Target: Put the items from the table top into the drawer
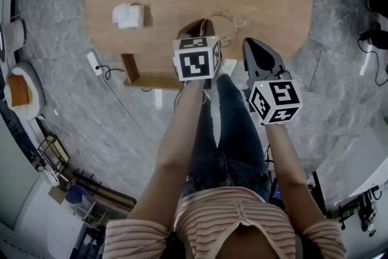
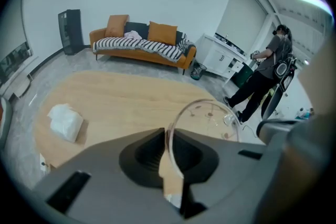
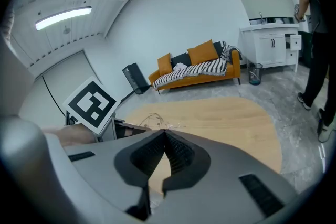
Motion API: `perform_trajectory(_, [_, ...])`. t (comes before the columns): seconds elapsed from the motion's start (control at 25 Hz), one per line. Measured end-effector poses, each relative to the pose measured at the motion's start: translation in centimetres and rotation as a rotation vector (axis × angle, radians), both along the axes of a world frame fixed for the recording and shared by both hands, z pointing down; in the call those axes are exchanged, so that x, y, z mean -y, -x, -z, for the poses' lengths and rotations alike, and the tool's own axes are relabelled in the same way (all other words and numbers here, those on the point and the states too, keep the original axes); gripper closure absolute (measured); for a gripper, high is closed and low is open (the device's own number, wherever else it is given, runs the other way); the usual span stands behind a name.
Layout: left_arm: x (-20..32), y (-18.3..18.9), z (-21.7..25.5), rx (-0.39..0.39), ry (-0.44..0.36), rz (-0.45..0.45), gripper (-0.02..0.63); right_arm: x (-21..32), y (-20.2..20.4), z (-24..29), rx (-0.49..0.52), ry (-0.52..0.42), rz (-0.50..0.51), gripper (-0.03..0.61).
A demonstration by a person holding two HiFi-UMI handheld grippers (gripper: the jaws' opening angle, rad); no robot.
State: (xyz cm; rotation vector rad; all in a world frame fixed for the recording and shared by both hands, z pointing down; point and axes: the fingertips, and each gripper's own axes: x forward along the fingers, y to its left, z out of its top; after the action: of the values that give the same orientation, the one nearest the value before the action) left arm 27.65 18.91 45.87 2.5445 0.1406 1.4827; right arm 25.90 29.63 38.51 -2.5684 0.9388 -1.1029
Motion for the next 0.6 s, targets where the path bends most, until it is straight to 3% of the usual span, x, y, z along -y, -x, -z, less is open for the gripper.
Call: perform_trajectory(0.6, [13.9,12.8,1.2,0.005,0.006,0.299,0.581,13.6,8.2,1.2,0.003,0.002,0.316,0.571])
